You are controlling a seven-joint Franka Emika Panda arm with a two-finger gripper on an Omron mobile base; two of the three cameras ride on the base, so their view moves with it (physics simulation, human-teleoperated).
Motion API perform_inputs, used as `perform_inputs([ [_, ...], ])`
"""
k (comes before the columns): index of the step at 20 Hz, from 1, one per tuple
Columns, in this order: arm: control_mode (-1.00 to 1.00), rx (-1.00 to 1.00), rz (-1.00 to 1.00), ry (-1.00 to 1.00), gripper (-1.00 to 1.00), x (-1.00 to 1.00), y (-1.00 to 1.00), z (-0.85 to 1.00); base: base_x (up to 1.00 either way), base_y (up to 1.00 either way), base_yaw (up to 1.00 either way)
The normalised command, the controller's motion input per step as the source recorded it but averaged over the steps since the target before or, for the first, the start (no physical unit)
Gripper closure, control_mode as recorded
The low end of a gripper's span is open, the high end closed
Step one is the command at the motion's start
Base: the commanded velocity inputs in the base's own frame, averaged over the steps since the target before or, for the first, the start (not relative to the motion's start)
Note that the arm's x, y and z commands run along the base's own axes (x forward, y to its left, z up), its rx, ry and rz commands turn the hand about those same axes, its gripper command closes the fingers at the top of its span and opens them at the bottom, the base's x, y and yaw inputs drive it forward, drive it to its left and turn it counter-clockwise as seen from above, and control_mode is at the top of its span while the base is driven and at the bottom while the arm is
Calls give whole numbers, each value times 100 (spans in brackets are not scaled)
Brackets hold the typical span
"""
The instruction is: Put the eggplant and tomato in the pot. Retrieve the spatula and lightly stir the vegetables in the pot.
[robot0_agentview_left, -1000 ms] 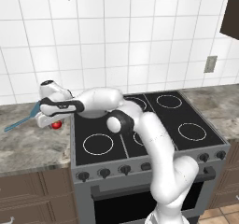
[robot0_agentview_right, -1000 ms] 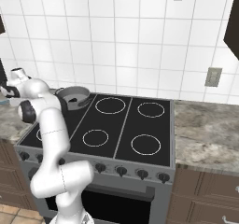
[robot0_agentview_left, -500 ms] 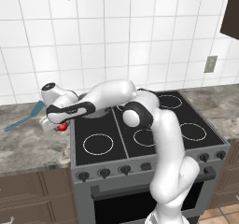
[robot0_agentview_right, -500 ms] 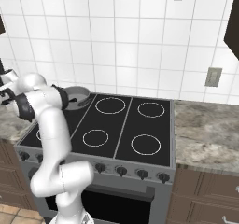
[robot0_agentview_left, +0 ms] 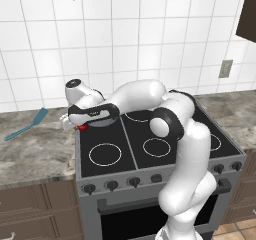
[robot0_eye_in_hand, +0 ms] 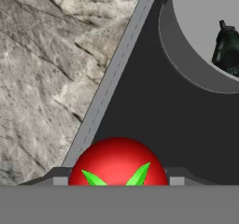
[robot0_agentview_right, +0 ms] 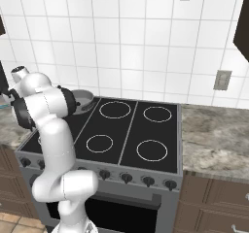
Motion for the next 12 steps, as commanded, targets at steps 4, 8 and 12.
perform_inputs([
  [4, -100, 4, -13, 18, 100, 75, -66, 19, 0, 0, 0],
  [8, -100, 0, -12, 29, 100, 99, -51, 0, 0, 0, 0],
  [12, -100, 0, -8, 27, 100, 90, -11, 1, 0, 0, 0],
])
